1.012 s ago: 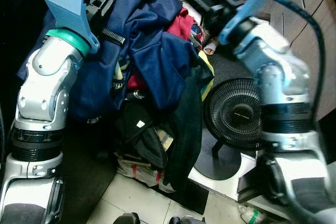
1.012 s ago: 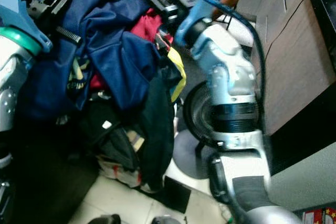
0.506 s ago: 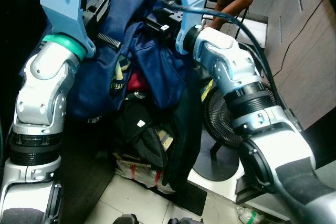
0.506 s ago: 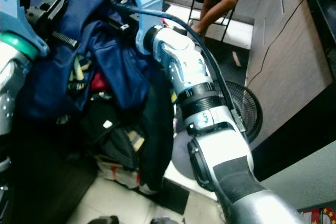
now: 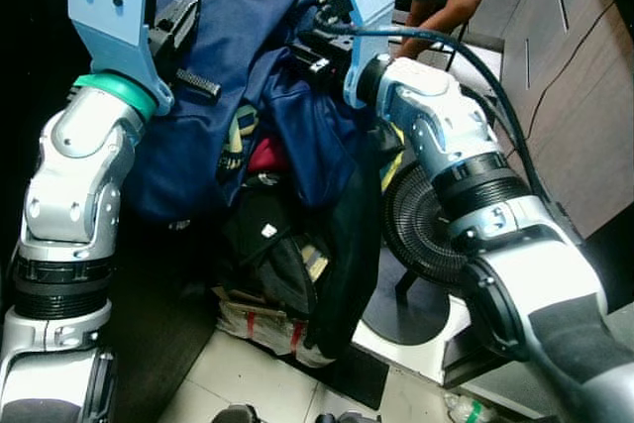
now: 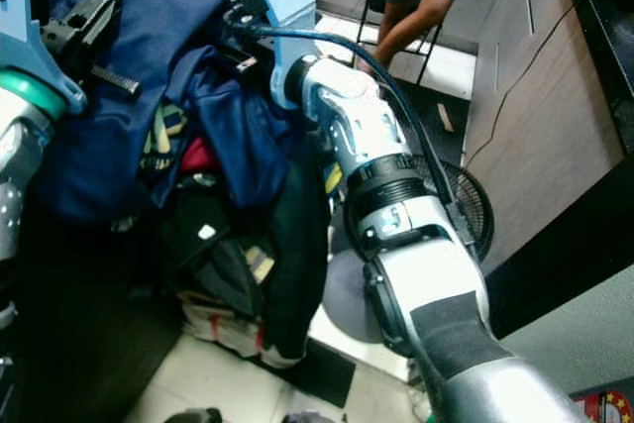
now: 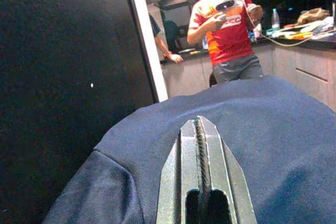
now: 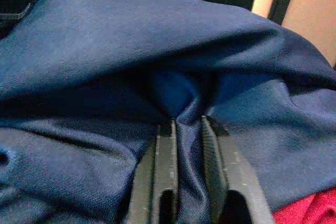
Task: Clothes washing
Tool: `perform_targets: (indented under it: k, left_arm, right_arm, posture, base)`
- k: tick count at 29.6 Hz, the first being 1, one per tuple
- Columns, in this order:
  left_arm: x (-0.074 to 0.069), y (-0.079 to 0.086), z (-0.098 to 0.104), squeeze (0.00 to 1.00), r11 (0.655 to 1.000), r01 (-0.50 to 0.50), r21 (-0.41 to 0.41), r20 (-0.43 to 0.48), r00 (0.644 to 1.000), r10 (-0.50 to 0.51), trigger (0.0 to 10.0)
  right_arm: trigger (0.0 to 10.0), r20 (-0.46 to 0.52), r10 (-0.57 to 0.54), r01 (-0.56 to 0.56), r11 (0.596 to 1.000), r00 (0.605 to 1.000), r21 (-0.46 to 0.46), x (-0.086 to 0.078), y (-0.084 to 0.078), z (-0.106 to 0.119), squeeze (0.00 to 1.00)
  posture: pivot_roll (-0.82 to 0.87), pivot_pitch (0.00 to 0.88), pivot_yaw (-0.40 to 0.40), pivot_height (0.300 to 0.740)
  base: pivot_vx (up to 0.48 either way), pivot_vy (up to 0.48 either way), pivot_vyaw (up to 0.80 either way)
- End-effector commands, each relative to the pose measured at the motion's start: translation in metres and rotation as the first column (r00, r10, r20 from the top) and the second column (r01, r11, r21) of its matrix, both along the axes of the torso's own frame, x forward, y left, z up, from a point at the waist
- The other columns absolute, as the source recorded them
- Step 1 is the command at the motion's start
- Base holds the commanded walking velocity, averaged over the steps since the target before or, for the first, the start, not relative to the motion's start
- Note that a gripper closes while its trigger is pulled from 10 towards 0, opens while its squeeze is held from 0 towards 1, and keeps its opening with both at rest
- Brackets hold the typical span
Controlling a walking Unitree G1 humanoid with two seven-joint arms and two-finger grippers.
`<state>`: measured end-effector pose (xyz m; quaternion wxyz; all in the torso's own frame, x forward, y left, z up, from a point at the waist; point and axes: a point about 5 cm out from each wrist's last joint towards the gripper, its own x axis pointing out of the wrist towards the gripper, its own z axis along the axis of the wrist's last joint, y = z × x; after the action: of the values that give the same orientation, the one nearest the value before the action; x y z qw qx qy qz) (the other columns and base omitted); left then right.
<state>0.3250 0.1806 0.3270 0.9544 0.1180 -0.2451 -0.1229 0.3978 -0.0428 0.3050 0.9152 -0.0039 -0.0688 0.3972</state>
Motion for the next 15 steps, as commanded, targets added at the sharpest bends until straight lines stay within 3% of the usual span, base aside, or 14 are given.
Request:
perform_targets:
  k: [1,4,7,10,12,13,14,15]
  left_arm:
    - [-0.002,0.001,-0.003,0.0,1.0,-0.014,0.009,-0.014,1.0,0.014,10.0]
    - [-0.002,0.001,-0.003,0.0,1.0,-0.014,0.009,-0.014,1.0,0.014,10.0]
    - [-0.002,0.002,-0.004,0.0,1.0,-0.019,0.008,-0.018,1.0,0.02,10.0]
    - [-0.002,0.002,-0.004,0.0,1.0,-0.021,0.007,-0.019,1.0,0.021,10.0]
    - [-0.003,0.002,-0.005,0.0,1.0,-0.022,0.004,-0.021,1.0,0.022,10.0]
    - [-0.003,0.002,-0.005,0.0,1.0,-0.022,0.002,-0.023,0.999,0.022,10.0]
    - [-0.003,0.001,-0.006,0.0,1.0,-0.022,0.001,-0.024,0.999,0.022,10.0]
    - [-0.003,0.001,-0.006,0.0,1.0,-0.022,0.001,-0.024,0.999,0.022,10.0]
  right_arm:
    - [0.0,-0.089,-0.012,0.016,0.999,0.996,0.049,0.003,0.0,-0.014,0.0]
    - [0.0,-0.089,-0.012,0.016,0.999,0.996,0.049,0.003,0.0,-0.014,0.0]
    - [0.0,-0.059,-0.003,0.013,0.986,0.998,0.164,0.002,-0.003,0.0,0.0]
    - [0.0,-0.02,-0.007,0.011,0.979,1.0,0.202,0.001,-0.005,0.01,0.0]
    - [0.0,0.172,-0.06,0.007,0.956,0.983,0.295,-0.009,-0.016,0.046,0.0]
    - [0.0,0.281,-0.117,0.017,0.941,0.953,0.337,-0.016,-0.023,0.066,0.0]
    - [0.0,0.356,-0.174,0.03,0.926,0.918,0.375,-0.022,-0.031,0.082,0.0]
    - [0.0,0.356,-0.174,0.03,0.926,0.918,0.375,-0.022,-0.031,0.082,0.0]
  posture:
    - [0.13,0.035,-0.032,0.74]
    - [0.13,0.035,-0.032,0.74]
    - [0.13,0.044,-0.024,0.74]
    - [0.13,0.044,-0.024,0.74]
    - [0.13,0.047,-0.019,0.74]
    - [0.13,0.047,-0.019,0.74]
    - [0.13,0.049,-0.015,0.74]
    - [0.13,0.049,-0.015,0.74]
  base:
    - [0.0,0.0,0.0]
    - [0.0,0.0,0.0]
    - [0.0,0.0,0.0]
    - [0.0,0.0,0.0]
    - [0.0,0.0,0.0]
    - [0.0,0.0,0.0]
    - [0.0,0.0,0.0]
    - [0.0,0.0,0.0]
